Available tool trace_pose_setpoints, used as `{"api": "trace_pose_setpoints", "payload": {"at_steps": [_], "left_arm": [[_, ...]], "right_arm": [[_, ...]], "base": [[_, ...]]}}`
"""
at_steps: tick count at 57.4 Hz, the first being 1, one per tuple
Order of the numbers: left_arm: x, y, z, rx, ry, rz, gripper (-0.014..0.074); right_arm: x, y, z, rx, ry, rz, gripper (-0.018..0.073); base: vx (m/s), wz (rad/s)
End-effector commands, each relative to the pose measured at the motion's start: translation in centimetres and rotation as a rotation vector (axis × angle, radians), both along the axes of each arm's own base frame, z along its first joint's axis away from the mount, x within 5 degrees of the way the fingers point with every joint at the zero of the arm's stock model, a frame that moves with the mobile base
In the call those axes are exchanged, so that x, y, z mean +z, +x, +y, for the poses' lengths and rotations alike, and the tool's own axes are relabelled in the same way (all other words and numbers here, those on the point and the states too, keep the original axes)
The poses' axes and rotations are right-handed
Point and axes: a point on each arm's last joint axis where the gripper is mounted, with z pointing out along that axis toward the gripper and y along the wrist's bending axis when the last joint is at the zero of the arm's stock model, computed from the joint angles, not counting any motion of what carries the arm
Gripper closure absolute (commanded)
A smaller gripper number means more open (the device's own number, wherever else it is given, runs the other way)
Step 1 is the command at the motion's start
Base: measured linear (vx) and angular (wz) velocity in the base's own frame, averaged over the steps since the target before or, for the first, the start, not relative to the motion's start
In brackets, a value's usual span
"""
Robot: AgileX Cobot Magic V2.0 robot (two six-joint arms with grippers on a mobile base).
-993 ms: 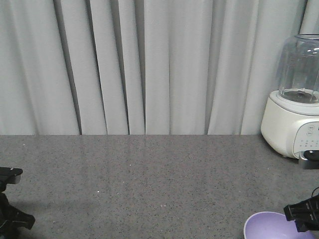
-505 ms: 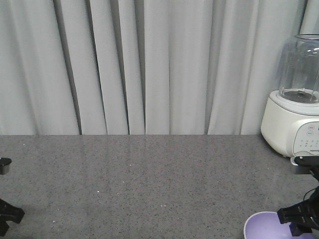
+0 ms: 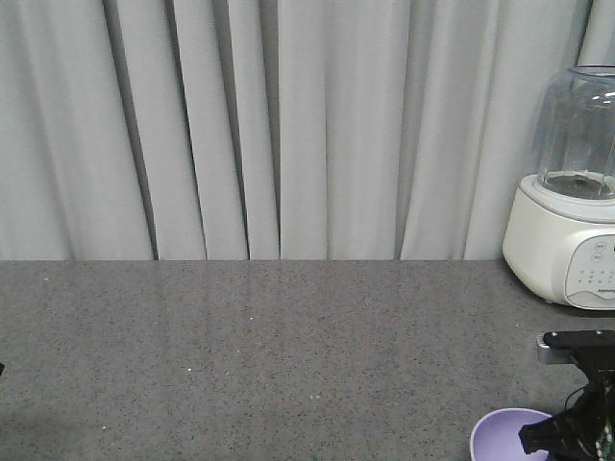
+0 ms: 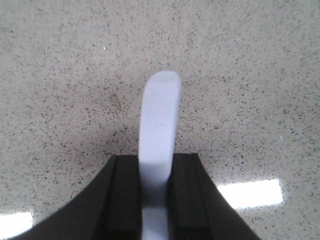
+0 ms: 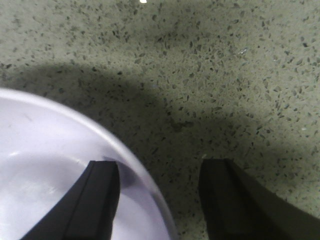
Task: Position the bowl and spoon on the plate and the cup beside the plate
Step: 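Grasp the spoon with the left gripper and the bowl rim with the right, lift, then carry the spoon and bowl while driving to the counter with the blue plate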
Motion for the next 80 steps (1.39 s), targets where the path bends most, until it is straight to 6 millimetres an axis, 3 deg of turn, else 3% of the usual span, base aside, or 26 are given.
{"api": "trace_pose_setpoints", "payload": {"at_steps": [1,20,30,39,53,58,69,80], "left_arm": [[2.6,-0.8,-0.2,0.0,-0.009,-0.127,0.0602],[3.3,-1.5,-0.2,-0.002,-0.007,-0.17,0.0602],[3.7,-1.2,-0.4,0.002,-0.039,-0.221,0.0602],[4.4,-0.9,-1.0,0.005,-0.127,-0.303,0.0602],[7.8,-2.8,-1.2,0.018,-0.17,-0.536,0.0602],[9.3,-4.2,-1.1,-0.011,-0.129,-0.636,0.0602],[11.2,-8.3,-1.1,-0.053,-0.065,-0.809,0.0602],[8.9,-12.5,-1.1,-0.04,-0.069,-0.863,0.0602]], "right_arm": [[2.1,0.5,-0.3,0.011,-0.021,-0.106,0.0205],[2.3,0.9,-0.3,0.051,-0.036,-0.15,0.057],[4.1,0.6,0.2,0.065,0.015,-0.258,0.0573],[9.0,-0.6,0.8,0.096,0.054,-0.508,0.057],[19.3,-5.0,1.1,0.14,0.017,-0.829,0.0568],[21.4,-6.8,1.2,0.156,-0.004,-0.907,0.0569],[22.3,-11.9,1.9,0.203,0.012,-1.025,0.0569],[21.4,-16.2,1.9,0.194,-0.004,-1.123,0.0569]], "base": [[0.0,0.0],[0.0,0.0],[0.0,0.0],[0.0,0.0],[0.0,0.0],[0.0,0.0],[0.0,0.0],[0.0,0.0]]}}
